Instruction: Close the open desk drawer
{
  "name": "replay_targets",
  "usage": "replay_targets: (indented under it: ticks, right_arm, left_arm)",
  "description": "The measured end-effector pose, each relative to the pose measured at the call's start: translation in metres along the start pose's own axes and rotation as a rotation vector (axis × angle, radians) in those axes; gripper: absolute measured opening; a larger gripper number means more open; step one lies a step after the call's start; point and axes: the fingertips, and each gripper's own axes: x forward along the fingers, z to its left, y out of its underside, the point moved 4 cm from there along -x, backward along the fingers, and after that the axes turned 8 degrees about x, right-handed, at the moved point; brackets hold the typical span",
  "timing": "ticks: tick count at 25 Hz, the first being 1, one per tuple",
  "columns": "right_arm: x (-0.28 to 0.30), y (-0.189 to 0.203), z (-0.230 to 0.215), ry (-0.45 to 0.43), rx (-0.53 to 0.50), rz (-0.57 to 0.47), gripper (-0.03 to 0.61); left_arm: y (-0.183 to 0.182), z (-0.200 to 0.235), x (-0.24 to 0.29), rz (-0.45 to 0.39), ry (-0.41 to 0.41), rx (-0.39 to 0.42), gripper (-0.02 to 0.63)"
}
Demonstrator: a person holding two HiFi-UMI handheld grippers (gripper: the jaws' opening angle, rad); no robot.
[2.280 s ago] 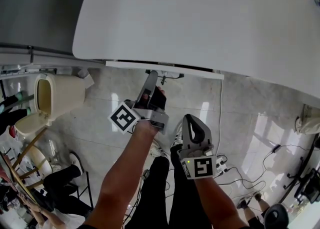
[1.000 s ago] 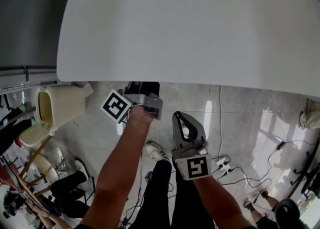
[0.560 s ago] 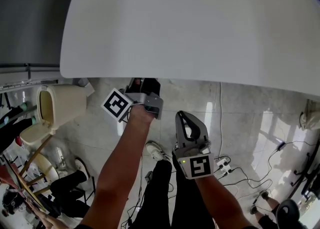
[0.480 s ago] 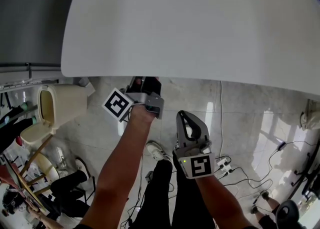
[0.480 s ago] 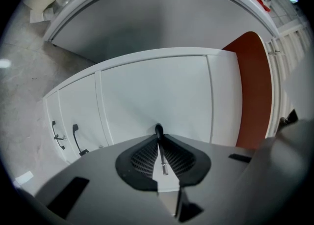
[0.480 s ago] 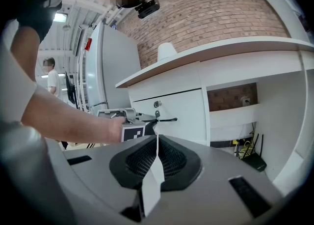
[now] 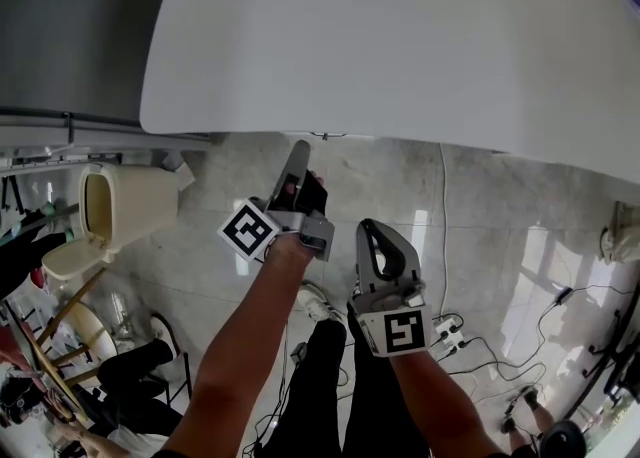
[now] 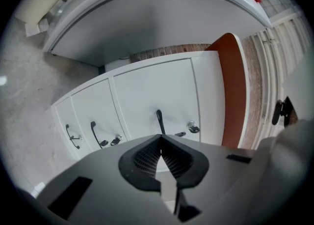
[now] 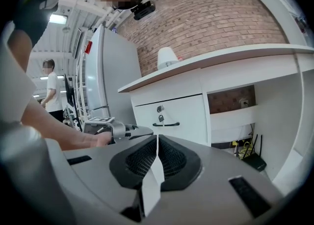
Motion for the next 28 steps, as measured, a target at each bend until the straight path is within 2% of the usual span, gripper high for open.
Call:
replay_targets:
  ticks: [2, 4, 6, 9, 13, 16, 18, 21, 24, 28]
  right_arm:
    - [-0.003, 0.001, 0.004, -0.005, -0.013, 0.002, 0.029]
    - [-0.009, 0.004, 0.009, -0.017, -0.039, 0.016, 0.029]
    - [-0.015, 0.002, 0.015, -0.018, -0.035, 0.014, 0.029]
    - [-0.024, -0.004, 0.028, -0.018, -0.024, 0.008, 0.030]
    - [-0.037, -0.027, 0.050, -0.013, -0.006, -0.013, 0.029]
    - [-0.036, -0.054, 0.059, -0.021, -0.016, -0.050, 0.029]
    - [-0.041, -0.074, 0.067, -0.022, -0.022, -0.061, 0.029]
    - [-0.061, -0.105, 0.083, -0.034, -0.037, -0.065, 0.029]
    - [-0.080, -0.134, 0.101, -0.054, -0.071, -0.073, 0.029]
    - [-0.103, -0.162, 0.122, -0.054, -0.095, -0.080, 0.029]
  left_arm:
    - [0.003, -0.002, -0.016, 0.021, -0.023, 0.066, 0.008]
    - [0.001, -0.011, -0.030, 0.048, -0.025, 0.210, 0.008]
    - [-0.006, -0.033, -0.041, 0.063, 0.010, 0.372, 0.008]
    - [-0.012, -0.063, -0.062, 0.073, 0.031, 0.529, 0.008]
    - [-0.022, -0.112, -0.092, 0.106, 0.031, 0.780, 0.008]
    - [-0.035, -0.145, -0.109, 0.096, 0.003, 0.957, 0.008]
    - [-0.040, -0.164, -0.125, 0.091, -0.031, 1.025, 0.008]
    - [-0.038, -0.197, -0.153, 0.109, -0.059, 1.081, 0.008]
    - [-0.028, -0.232, -0.174, 0.124, -0.043, 1.116, 0.008]
    - [-0.024, -0.274, -0.199, 0.104, -0.034, 1.161, 0.008]
